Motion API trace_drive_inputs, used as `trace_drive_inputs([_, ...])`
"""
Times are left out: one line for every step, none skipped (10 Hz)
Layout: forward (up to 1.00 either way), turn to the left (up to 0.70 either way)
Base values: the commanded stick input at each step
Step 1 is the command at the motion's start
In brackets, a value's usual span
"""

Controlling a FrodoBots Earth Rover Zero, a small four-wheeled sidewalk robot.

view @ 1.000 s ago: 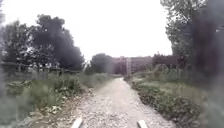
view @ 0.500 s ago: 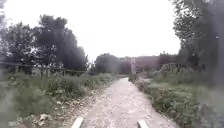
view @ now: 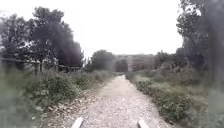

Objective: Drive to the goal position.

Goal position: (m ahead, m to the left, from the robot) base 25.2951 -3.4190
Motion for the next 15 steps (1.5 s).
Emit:
trace_drive_inputs([0.70, 0.00])
trace_drive_inputs([0.70, 0.00])
trace_drive_inputs([0.70, 0.00])
trace_drive_inputs([0.70, 0.00])
trace_drive_inputs([0.70, 0.00])
trace_drive_inputs([0.70, 0.00])
trace_drive_inputs([0.70, 0.00])
trace_drive_inputs([0.70, 0.00])
trace_drive_inputs([0.70, 0.00])
trace_drive_inputs([0.70, -0.35])
trace_drive_inputs([0.70, -0.14])
trace_drive_inputs([0.70, 0.00])
trace_drive_inputs([0.70, 0.00])
trace_drive_inputs([0.70, 0.00])
trace_drive_inputs([0.70, 0.00])
